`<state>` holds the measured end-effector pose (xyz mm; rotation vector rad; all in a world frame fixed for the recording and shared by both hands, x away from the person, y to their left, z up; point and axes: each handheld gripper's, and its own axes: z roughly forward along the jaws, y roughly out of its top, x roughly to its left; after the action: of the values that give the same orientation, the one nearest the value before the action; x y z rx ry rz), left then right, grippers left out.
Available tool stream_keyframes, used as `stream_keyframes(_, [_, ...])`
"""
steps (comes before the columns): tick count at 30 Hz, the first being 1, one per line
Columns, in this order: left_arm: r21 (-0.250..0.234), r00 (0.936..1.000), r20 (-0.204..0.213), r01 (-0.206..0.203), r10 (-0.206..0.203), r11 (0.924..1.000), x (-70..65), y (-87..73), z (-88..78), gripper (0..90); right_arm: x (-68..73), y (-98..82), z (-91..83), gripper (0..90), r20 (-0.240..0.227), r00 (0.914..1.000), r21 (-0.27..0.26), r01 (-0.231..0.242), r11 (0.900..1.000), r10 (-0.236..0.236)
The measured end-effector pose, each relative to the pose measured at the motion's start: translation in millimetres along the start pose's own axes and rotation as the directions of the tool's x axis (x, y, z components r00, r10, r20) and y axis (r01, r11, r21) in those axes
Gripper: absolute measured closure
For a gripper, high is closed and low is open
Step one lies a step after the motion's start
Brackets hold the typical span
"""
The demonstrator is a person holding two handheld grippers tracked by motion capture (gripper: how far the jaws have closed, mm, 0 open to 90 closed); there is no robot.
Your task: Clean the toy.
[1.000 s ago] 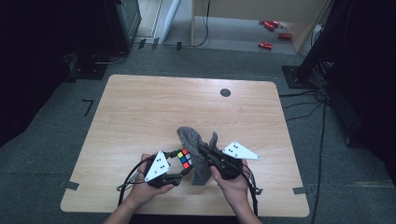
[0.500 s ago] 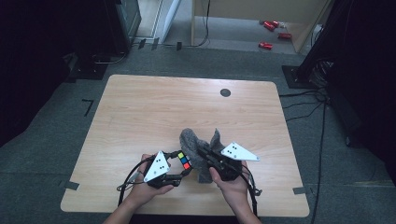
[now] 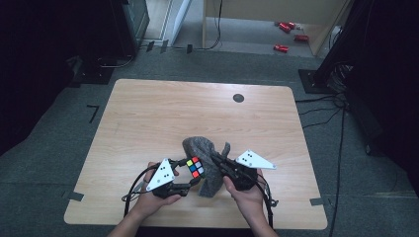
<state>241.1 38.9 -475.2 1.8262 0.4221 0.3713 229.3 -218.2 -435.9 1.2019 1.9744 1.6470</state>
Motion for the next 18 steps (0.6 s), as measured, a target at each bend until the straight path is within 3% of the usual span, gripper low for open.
stream_keyframes(4, [-0.023,1.0,-0.006,0.0,-0.001,0.9997,-1.7,3.5,-2.6,35.4,-1.4,-0.1,0.3,84.4,0.006,1.0,-0.001,0.0,1.0,0.0])
stream_keyframes(5, [-0.032,1.0,-0.008,0.005,-0.005,0.9995,-1.0,4.4,-3.9,35.5,-6.0,-4.3,3.5,84.4,0.013,0.9997,0.015,-0.023,1.0,0.023])
stream_keyframes(10, [-0.08,0.9978,0.011,0.066,-0.066,0.9946,5.9,7.3,-11.0,35.5,-11.0,-13.5,11.3,84.5,0.016,0.9991,0.062,-0.041,0.997,0.04])
stream_keyframes(12, [-0.076,0.9972,0.015,0.074,-0.073,0.9943,7.4,6.0,-10.7,35.5,-11.1,-13.4,11.4,84.4,0.012,0.9988,0.063,-0.048,0.997,0.047])
stream_keyframes(18, [-0.077,0.9969,0.029,0.075,-0.073,0.9942,4.5,6.8,-8.7,35.5,-2.5,-1.1,0.5,84.5,-0.002,0.9997,0.002,-0.024,1.0,0.024])
